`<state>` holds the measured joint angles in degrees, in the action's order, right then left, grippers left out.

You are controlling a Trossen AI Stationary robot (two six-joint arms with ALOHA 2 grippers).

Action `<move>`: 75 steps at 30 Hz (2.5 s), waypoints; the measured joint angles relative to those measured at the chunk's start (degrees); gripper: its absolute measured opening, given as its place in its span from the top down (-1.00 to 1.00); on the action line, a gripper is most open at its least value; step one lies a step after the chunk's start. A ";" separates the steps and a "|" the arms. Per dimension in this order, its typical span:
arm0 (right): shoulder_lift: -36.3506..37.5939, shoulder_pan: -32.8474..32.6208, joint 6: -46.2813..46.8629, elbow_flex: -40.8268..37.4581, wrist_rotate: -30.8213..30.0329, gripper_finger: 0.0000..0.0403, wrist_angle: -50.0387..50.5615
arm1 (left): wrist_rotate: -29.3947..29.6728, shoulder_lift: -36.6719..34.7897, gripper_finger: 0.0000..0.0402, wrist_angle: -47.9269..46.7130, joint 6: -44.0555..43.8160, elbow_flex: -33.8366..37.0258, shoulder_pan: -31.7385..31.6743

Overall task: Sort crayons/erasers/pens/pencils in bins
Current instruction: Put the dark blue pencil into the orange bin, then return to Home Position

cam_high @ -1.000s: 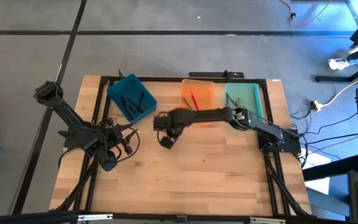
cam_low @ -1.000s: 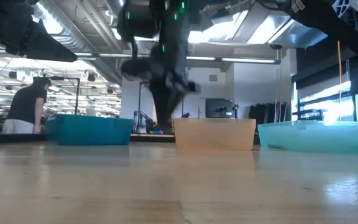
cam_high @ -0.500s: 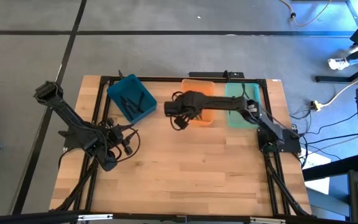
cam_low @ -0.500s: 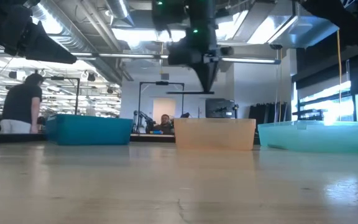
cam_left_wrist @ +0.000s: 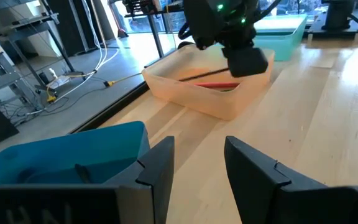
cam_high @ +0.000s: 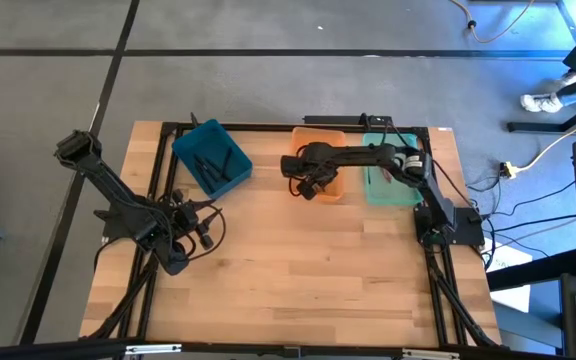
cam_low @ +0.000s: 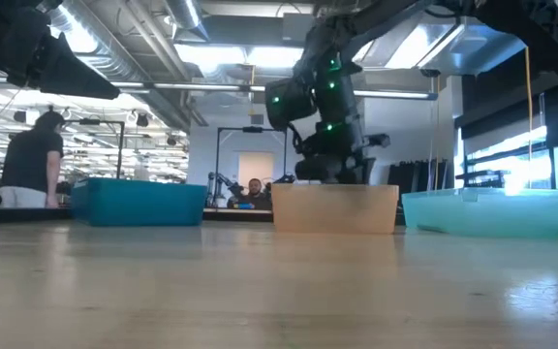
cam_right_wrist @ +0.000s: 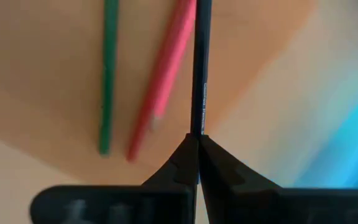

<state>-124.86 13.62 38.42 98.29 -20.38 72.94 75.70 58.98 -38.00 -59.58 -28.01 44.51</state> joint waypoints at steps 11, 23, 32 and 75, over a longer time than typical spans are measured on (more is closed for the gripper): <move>0.02 1.19 -0.79 0.42 -0.49 0.77 -4.45 | 0.39 0.00 0.33 -0.11 0.20 0.00 -0.13; 11.04 -6.20 -11.53 -2.27 -8.32 0.33 -27.24 | 2.15 0.42 0.33 2.48 0.15 0.00 -0.13; 23.37 -14.32 -14.68 -22.91 -7.03 0.35 -55.72 | 1.85 4.11 0.33 5.36 0.38 0.00 -0.13; 34.25 -6.23 -40.52 -59.74 37.12 0.43 -127.69 | -65.50 1.45 0.33 77.30 68.79 7.62 -42.18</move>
<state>-90.61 7.39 -2.10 38.54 16.74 -54.75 10.20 60.43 39.30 9.21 -20.39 2.34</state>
